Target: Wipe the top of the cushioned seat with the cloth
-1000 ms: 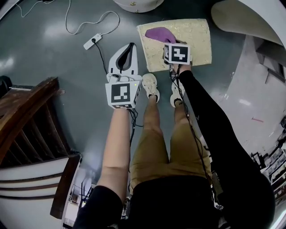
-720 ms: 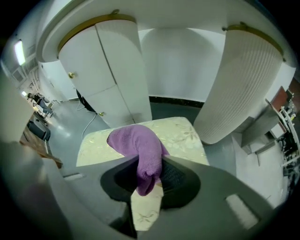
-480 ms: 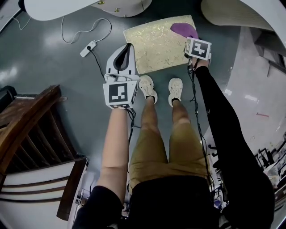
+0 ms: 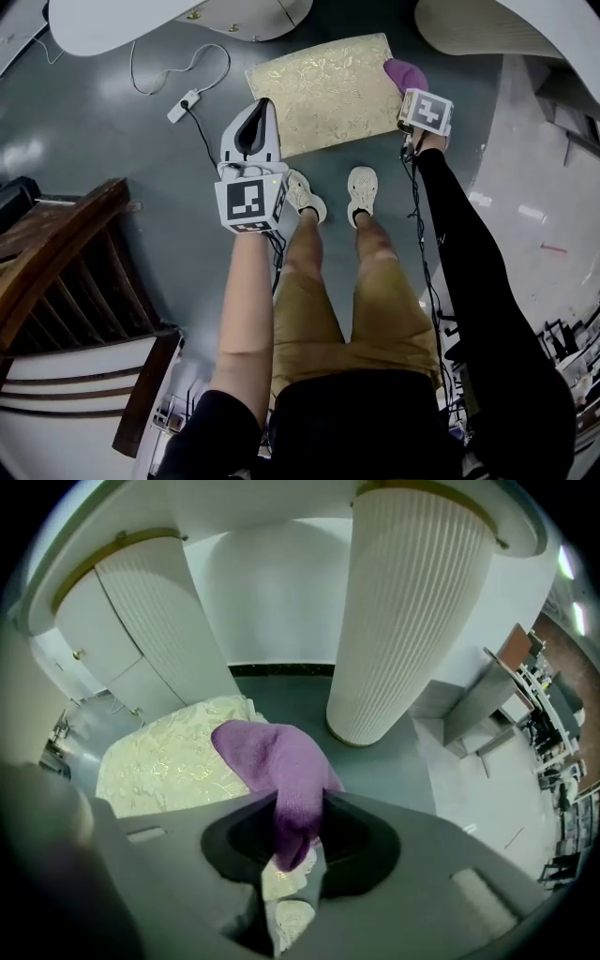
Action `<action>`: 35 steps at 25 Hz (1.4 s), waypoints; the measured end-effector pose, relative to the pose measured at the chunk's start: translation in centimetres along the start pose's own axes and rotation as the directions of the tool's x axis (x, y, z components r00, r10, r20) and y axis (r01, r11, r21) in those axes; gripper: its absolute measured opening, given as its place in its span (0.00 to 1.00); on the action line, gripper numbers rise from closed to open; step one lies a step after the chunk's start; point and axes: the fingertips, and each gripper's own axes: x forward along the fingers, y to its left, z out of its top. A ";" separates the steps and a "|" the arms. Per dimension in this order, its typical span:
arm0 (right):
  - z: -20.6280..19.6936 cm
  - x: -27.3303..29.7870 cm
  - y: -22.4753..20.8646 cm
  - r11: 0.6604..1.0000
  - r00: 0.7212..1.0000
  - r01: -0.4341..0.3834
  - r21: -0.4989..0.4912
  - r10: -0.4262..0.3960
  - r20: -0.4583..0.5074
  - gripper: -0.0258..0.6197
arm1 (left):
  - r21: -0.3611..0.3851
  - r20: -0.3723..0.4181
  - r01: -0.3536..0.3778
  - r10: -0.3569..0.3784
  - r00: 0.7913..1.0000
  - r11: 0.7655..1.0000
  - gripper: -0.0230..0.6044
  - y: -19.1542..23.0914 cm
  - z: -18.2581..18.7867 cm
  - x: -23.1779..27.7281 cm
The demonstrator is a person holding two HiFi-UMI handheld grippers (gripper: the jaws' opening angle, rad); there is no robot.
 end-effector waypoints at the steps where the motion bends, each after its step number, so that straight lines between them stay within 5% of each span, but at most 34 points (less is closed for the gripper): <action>1: 0.3 -0.4 0.0 1.000 1.000 -0.016 0.010 0.016 0.018 0.17 | 0.003 -0.003 -0.003 0.003 1.000 1.000 0.05 0.0 -0.1 0.0; 6: 1.6 -4.3 3.9 0.992 0.984 -0.126 0.005 0.124 0.130 0.17 | 0.007 -0.009 0.001 -0.001 1.000 1.000 0.05 1.3 -0.5 -1.1; 12: -0.8 -8.6 16.2 0.951 0.941 -0.294 -0.092 0.305 0.145 0.17 | 0.022 -0.002 0.021 -0.021 1.000 1.000 0.05 4.3 -0.5 -3.5; 22: -12.3 -9.0 32.4 0.883 0.906 -0.423 -0.204 0.413 -0.088 0.17 | -0.004 -0.013 0.022 -0.022 1.000 1.000 0.05 10.0 -3.5 -8.1; 26: -15.1 -7.8 33.4 0.891 0.921 -0.387 -0.240 0.358 -0.154 0.17 | -0.014 -0.012 0.035 -0.035 0.999 0.999 0.05 10.4 -4.4 -9.0; 35: -11.2 -6.8 28.0 0.941 0.964 -0.265 -0.211 0.262 -0.043 0.17 | -0.014 0.005 0.039 -0.039 0.999 0.999 0.05 10.0 -4.3 -9.5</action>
